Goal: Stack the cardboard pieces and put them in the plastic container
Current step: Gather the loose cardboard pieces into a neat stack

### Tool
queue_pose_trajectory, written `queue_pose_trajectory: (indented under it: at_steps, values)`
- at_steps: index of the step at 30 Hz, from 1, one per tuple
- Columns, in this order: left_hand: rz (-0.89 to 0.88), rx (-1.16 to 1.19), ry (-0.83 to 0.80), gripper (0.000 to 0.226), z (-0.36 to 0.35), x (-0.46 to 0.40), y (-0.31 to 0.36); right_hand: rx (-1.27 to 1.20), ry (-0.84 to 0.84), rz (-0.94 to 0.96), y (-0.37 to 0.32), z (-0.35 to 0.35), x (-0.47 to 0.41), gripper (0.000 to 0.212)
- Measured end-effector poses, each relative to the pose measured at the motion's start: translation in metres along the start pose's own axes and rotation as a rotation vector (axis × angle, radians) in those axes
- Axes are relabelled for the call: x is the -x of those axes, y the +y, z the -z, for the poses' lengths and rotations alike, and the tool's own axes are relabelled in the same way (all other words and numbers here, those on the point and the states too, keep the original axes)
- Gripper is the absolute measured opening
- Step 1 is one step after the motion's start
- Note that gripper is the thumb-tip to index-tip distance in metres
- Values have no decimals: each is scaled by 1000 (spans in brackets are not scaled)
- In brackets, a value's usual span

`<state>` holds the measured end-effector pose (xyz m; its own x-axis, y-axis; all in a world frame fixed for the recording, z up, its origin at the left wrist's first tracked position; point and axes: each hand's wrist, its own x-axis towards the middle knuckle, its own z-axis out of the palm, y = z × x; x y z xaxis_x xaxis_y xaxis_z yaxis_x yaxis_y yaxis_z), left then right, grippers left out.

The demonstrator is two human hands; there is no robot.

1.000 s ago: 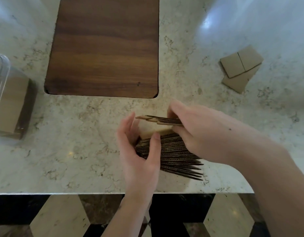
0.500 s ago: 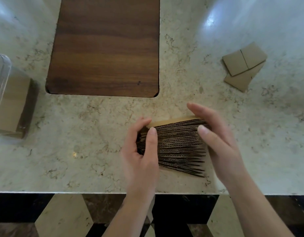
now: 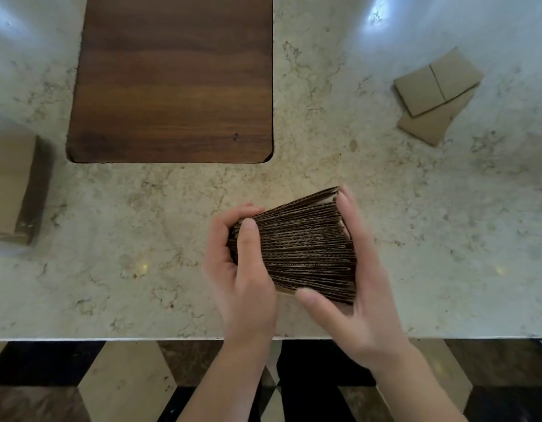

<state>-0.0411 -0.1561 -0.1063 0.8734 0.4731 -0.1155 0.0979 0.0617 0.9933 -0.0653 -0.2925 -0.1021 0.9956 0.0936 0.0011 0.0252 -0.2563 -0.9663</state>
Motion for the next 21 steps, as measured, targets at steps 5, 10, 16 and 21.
queue_pose_trajectory:
  at_steps: [5, 10, 16, 21]
  values:
    - [-16, 97, -4, 20, 7, -1, -2, -73, 243, 62, 2, -15, -26, 69]
    - [-32, 112, -25, 22, 8, 3, 3, -70, 371, -4, 0, -21, -33, 17]
    - [-112, -2, -96, 24, -7, 4, 12, -185, 342, 26, -4, 0, -34, 12]
    - [-88, -18, -178, 31, 9, -8, 6, -164, 298, 0, 1, 13, -27, 44]
